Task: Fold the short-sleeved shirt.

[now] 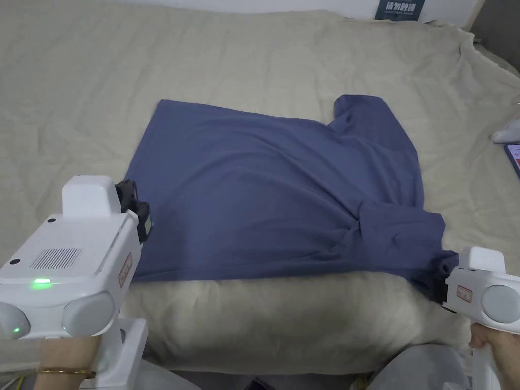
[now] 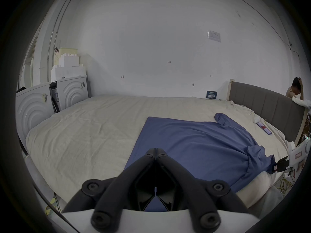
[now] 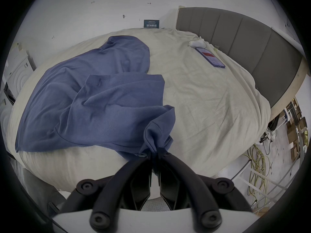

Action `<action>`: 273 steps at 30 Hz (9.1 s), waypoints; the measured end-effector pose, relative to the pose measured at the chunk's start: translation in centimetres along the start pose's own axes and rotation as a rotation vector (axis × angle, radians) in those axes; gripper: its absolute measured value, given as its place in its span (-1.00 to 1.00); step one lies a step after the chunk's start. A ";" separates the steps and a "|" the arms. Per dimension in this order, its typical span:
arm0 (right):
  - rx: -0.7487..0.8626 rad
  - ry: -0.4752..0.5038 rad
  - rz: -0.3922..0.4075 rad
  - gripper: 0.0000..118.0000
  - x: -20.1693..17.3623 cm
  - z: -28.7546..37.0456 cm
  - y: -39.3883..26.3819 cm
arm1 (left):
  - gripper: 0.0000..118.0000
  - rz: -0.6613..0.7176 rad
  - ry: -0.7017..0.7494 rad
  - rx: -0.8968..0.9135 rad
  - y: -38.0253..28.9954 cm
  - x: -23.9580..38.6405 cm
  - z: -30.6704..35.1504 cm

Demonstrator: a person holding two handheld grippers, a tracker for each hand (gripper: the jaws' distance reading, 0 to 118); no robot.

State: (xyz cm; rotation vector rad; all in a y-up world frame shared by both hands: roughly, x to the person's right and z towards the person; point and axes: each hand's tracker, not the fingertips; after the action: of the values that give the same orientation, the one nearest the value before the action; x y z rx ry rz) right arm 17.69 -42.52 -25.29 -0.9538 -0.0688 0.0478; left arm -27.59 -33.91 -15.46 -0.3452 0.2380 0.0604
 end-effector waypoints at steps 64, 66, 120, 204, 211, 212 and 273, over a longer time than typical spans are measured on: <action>0.146 0.119 -0.097 -0.94 3.1 4.1 15.0 | -1.00 0.435 0.058 -0.368 8.9 -10.0 -14.9; 0.118 0.098 -0.089 -0.94 2.5 2.5 16.4 | -1.00 0.408 0.069 -0.376 9.4 -9.2 -17.1; 0.638 0.186 -0.049 -1.00 -3.4 11.3 1.7 | -1.00 -0.046 -0.032 0.028 1.2 -1.7 -2.0; -0.216 0.100 -0.078 -0.86 -1.4 -8.3 16.3 | -1.00 -0.149 0.027 -0.823 4.2 -3.2 -26.7; -0.211 0.149 -0.054 -0.86 0.0 -6.1 17.5 | -1.00 -0.074 0.007 -0.726 8.5 -6.0 -22.7; -0.208 0.159 -0.047 -0.86 0.4 -5.5 17.5 | -1.00 -0.072 0.003 -0.721 8.9 -6.2 -21.8; 0.661 0.182 0.015 -1.00 -3.4 11.8 6.6 | -1.00 -0.012 -0.059 0.069 3.8 -1.3 -2.8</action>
State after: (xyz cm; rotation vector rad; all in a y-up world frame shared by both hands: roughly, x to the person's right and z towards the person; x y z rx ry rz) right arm 13.29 -29.37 -24.01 -0.2948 0.1184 -0.0045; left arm -29.80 -31.30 -18.94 -0.2758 0.1790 0.0504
